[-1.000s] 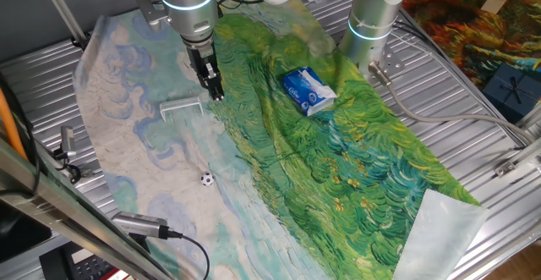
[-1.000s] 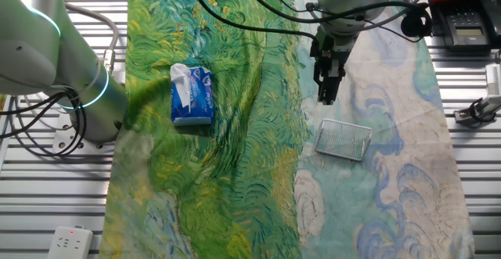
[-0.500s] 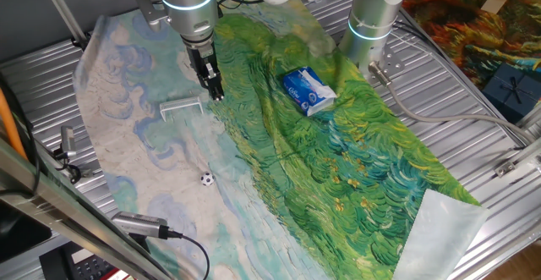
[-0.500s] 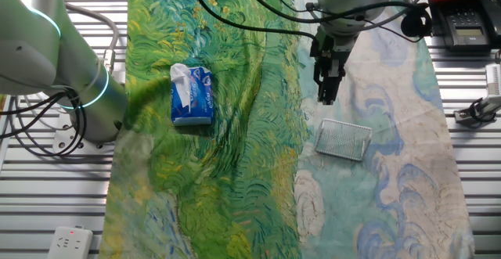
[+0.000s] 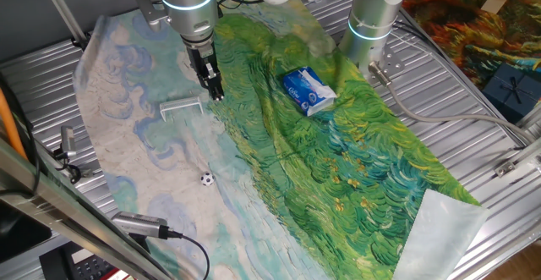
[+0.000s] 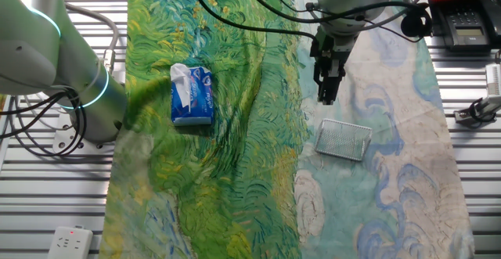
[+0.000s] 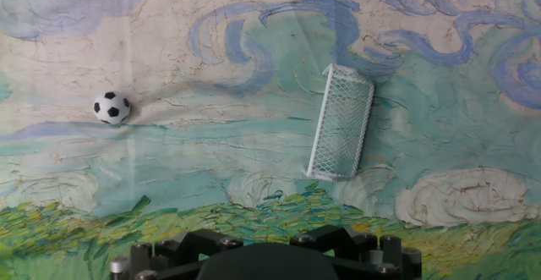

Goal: Push the soccer ball into the goal

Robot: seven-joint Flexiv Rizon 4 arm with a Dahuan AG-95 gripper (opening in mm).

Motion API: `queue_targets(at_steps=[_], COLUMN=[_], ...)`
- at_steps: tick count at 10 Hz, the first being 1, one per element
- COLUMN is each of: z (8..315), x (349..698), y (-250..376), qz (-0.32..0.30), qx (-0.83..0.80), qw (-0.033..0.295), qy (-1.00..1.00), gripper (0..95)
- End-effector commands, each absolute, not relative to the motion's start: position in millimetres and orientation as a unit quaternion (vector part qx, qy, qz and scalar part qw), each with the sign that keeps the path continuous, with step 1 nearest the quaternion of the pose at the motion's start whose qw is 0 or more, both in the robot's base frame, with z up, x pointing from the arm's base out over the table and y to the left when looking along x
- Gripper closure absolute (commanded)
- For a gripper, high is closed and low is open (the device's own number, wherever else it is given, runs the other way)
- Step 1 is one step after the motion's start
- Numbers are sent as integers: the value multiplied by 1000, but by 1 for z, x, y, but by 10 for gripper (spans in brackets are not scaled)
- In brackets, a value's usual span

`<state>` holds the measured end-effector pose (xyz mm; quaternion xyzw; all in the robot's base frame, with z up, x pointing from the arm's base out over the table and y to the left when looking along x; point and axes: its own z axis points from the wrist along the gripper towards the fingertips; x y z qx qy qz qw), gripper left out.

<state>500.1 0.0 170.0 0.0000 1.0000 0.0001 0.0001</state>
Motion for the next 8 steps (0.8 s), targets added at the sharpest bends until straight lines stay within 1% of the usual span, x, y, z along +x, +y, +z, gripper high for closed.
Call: queue_targets(at_steps=[1, 2, 8], z=[170, 170, 171], x=[500, 500, 500], y=[0, 0, 0], qz=[77, 63, 61], qx=[-68, -53, -54], qw=[12, 8, 7], qy=[995, 997, 997], gripper=[950, 950, 950])
